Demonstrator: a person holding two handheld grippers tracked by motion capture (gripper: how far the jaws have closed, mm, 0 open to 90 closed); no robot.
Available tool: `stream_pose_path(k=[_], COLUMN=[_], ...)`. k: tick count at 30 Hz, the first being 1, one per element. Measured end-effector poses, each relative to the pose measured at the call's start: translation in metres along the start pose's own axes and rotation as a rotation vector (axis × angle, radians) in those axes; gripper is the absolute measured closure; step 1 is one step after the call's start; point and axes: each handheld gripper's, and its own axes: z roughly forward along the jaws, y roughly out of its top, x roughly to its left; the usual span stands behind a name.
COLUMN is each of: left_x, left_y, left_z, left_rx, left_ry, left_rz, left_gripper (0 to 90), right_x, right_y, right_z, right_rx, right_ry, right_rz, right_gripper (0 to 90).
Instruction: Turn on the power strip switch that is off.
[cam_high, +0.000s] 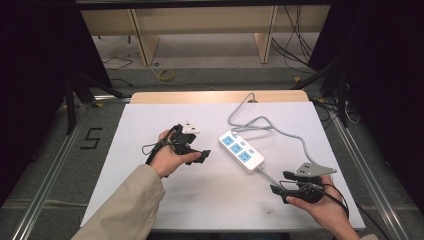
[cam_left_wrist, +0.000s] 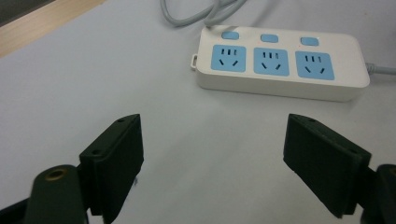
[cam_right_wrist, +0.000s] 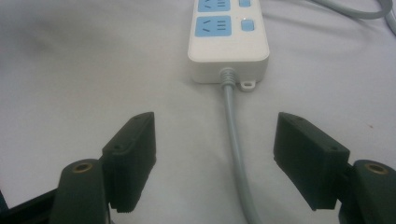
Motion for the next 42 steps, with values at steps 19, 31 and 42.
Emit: stream_pose_path(k=[19,31,42], left_x=[0.004,0.002,0.001], left_y=[-0.056,-0.090,-0.108], left_z=[-0.035,-0.054,-0.065], left_rx=[-0.082,-0.091,-0.084], left_ry=[-0.014,0.014,0.020], left_rz=[-0.006,0.001,-0.005], left_gripper=[15.3,15.3,15.3], right_x=[0.000,0.000,0.000], right_y=[0.000,0.000,0.000], right_z=[0.000,0.000,-0.001], right_rx=[-0.002,0.001,0.001], right_ry=[0.001,-0.003,-0.006], right_rz=[0.000,-0.003,-0.007], right_gripper=[29.9,30.0,30.0])
